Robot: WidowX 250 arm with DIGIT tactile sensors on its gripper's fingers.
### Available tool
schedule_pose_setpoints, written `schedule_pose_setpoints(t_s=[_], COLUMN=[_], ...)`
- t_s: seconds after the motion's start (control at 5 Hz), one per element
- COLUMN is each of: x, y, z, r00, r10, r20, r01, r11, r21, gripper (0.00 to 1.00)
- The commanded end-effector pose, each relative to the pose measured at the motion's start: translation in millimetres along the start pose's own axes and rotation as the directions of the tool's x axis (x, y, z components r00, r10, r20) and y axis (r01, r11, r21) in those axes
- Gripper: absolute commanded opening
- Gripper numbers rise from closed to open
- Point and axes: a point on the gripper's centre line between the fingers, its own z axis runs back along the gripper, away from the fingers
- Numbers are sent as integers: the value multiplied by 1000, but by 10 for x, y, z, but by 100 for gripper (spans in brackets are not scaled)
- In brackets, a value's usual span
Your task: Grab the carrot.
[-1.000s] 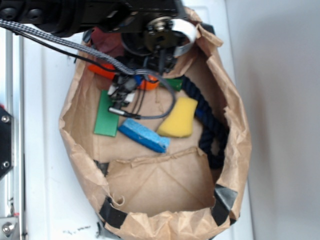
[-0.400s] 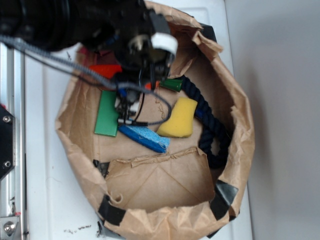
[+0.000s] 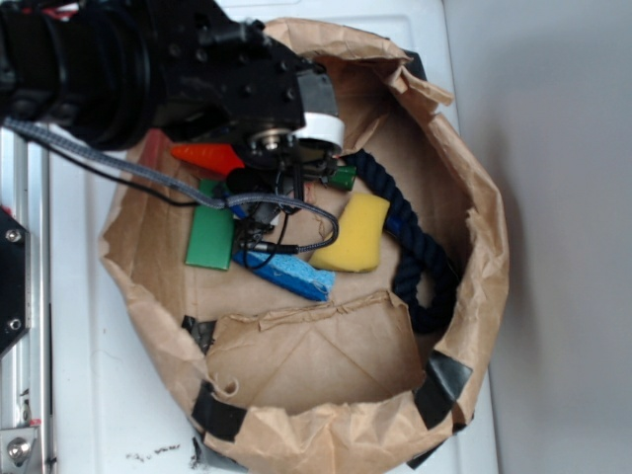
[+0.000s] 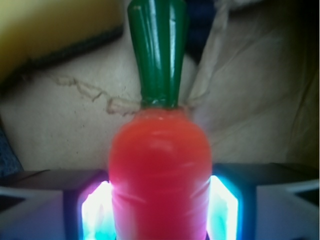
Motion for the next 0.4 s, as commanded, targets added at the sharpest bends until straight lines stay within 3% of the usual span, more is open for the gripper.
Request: schedule_pose_setpoints(t_s=[0.0, 0.2], x=[37, -3], y=[-72, -190], z=[117, 590], r00=[1000, 999], r10=[4, 40], r20=[17, 24], r01=[-5, -41], r11=[999, 998], r21=[35, 38], gripper=[0, 0])
